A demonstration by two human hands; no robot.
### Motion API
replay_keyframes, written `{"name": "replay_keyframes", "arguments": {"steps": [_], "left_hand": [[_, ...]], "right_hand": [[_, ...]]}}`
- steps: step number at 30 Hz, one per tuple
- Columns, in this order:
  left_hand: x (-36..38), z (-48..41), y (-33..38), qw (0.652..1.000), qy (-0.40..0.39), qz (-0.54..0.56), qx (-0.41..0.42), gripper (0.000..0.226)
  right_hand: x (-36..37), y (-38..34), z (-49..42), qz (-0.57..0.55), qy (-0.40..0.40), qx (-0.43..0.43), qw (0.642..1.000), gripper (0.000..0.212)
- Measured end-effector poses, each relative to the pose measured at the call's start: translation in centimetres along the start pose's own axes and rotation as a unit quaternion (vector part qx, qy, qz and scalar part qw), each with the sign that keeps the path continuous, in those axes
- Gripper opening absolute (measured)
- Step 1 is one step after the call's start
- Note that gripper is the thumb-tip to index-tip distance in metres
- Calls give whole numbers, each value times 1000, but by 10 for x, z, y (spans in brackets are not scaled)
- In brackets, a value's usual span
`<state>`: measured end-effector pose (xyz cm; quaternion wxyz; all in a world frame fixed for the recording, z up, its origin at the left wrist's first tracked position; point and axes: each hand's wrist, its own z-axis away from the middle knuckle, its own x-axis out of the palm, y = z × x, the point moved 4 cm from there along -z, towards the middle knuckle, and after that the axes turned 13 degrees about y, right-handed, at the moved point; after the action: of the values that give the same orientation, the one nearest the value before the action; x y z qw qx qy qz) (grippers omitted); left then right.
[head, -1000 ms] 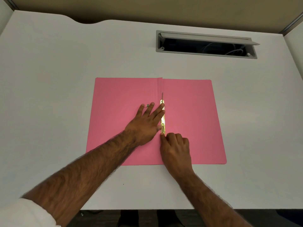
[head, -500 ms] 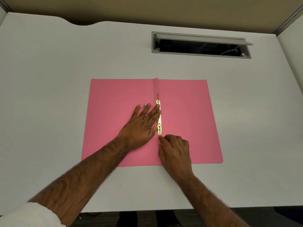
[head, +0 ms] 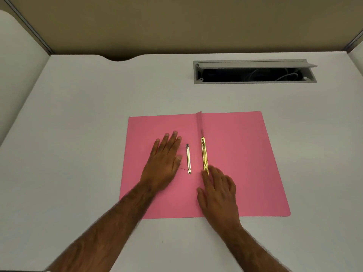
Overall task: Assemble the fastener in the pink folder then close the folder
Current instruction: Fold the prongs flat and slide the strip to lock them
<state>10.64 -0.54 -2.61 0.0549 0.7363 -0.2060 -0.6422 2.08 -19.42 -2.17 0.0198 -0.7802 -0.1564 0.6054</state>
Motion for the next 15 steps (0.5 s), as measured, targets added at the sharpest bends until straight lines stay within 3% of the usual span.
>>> {"name": "replay_keyframes", "arguments": {"steps": [4, 6, 11, 15], "left_hand": [[-37, -25, -87, 978, 81, -36, -188, 53], [-54, -34, -122, 963, 85, -70, -245, 53], [-63, -51, -148, 960, 24, -110, -256, 58], [-74, -64, -150, 954, 57, -144, -255, 47]], "right_hand": [[3, -4, -1, -30, 27, 0, 999, 52], [5, -9, -2, -42, 35, -1, 999, 53], [8, -10, -4, -40, 26, -4, 999, 54], [9, -12, -6, -39, 21, -3, 999, 53]]}}
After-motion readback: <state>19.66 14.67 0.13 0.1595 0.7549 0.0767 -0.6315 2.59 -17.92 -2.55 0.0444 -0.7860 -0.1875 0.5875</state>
